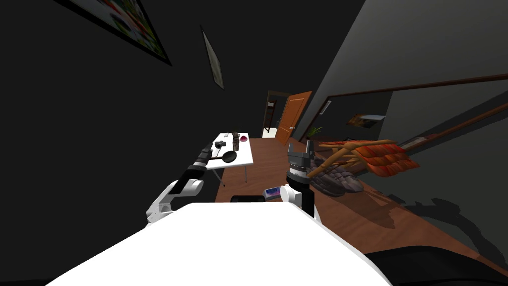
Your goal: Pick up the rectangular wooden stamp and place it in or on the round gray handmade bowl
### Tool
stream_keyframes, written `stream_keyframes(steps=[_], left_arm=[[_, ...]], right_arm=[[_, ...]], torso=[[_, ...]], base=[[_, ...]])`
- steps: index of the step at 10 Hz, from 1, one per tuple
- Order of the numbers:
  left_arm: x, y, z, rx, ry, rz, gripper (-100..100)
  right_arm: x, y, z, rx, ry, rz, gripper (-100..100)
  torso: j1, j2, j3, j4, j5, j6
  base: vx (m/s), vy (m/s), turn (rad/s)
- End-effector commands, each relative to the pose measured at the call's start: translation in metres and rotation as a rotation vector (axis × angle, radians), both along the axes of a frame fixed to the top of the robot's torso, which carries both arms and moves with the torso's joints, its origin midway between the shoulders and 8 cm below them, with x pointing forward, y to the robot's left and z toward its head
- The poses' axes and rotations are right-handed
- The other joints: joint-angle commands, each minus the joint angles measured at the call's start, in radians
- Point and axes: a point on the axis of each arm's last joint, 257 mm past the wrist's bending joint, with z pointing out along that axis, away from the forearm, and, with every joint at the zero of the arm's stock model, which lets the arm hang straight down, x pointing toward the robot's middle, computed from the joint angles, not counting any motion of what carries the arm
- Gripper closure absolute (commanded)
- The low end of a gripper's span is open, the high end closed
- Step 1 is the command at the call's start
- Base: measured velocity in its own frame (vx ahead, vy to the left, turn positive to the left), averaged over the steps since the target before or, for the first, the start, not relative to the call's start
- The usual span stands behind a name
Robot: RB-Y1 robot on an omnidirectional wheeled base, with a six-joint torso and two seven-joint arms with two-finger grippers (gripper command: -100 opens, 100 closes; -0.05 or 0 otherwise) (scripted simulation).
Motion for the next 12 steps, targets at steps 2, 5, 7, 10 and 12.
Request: stream_keyframes(steps=[2,5,7,10,12], left_arm=[[0.014,0.016,-0.019,0.023,0.072,0.021,-100],[0.034,0.044,-0.044,0.059,0.180,0.055,-100],[0.042,0.063,-0.059,0.075,0.236,0.078,-100],[0.049,0.086,-0.083,0.085,0.326,0.111,-100],[0.055,0.108,-0.098,0.095,0.394,0.140,-100]], right_arm=[[0.000,0.000,0.000,0.000,0.000,0.000,0],[0.000,0.000,0.000,0.000,0.000,0.000,0],[0.000,0.000,0.000,0.000,0.000,0.000,0],[0.000,0.000,0.000,0.000,0.000,0.000,0],[0.000,0.000,0.000,0.000,0.000,0.000,0]], torso=[[0.002,0.000,0.000,0.000,0.001,0.000],[0.001,0.000,0.000,0.000,0.001,0.000],[-0.004,-0.001,-0.001,0.000,-0.001,0.000],[0.000,-0.001,-0.001,0.000,0.000,0.000],[0.000,-0.001,-0.001,0.000,0.000,0.000]], base=[[-0.026,-0.027,0.065],[-0.036,-0.058,0.010],[-0.016,-0.112,-0.017],[-0.010,-0.064,-0.002],[-0.023,-0.063,0.008]])
